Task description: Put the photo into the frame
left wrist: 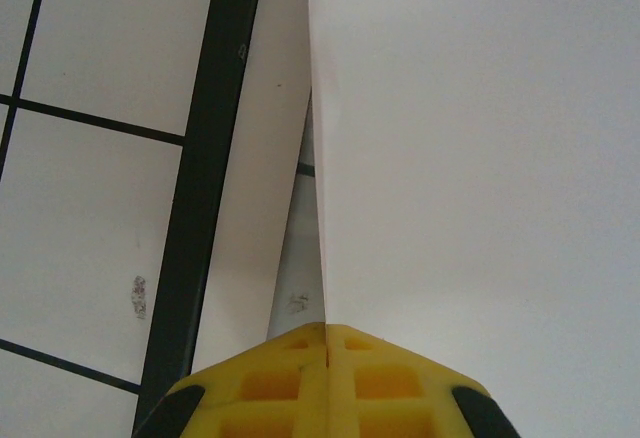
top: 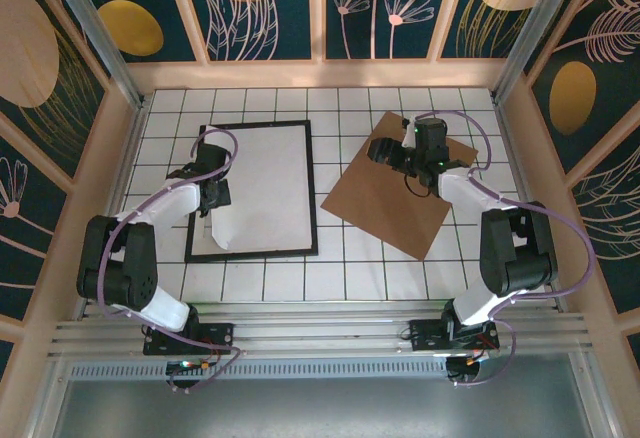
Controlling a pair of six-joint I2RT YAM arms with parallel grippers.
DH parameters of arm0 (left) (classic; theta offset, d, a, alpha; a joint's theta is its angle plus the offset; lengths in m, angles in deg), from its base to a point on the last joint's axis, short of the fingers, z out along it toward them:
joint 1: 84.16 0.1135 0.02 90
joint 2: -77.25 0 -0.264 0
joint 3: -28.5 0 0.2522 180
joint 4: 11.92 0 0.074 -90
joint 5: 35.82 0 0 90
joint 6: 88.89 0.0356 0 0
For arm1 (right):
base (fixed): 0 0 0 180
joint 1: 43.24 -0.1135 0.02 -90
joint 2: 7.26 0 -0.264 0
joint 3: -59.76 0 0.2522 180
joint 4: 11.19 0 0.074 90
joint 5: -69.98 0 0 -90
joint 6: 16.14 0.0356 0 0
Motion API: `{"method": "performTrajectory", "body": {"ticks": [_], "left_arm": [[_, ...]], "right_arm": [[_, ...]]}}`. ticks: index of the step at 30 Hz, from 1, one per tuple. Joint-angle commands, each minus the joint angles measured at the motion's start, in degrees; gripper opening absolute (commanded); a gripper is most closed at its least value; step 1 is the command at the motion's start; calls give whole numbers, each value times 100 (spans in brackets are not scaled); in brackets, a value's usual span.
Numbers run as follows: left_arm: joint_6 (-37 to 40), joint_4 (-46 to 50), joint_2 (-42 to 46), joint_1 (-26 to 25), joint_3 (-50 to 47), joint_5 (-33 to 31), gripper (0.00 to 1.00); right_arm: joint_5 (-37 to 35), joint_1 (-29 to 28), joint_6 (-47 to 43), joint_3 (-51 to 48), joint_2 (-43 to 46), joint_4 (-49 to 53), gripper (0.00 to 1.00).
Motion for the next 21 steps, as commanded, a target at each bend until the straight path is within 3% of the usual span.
{"method": "performTrajectory", "body": {"ticks": [1, 6, 17, 21], "left_arm": [[-116, -79, -93, 45, -63, -41, 8], [-205, -160, -129, 45, 18, -415, 30], [-219, -342, -438, 48, 213, -1164, 67], [-215, -385, -619, 50, 461, -1454, 75]], "right_arm": [[7, -42, -1, 159, -67, -5, 76], [7, -46, 7, 185, -75, -2, 76], [-19, -157, -11, 163, -89, 58, 76], [-36, -176, -27, 158, -107, 91, 76]]}}
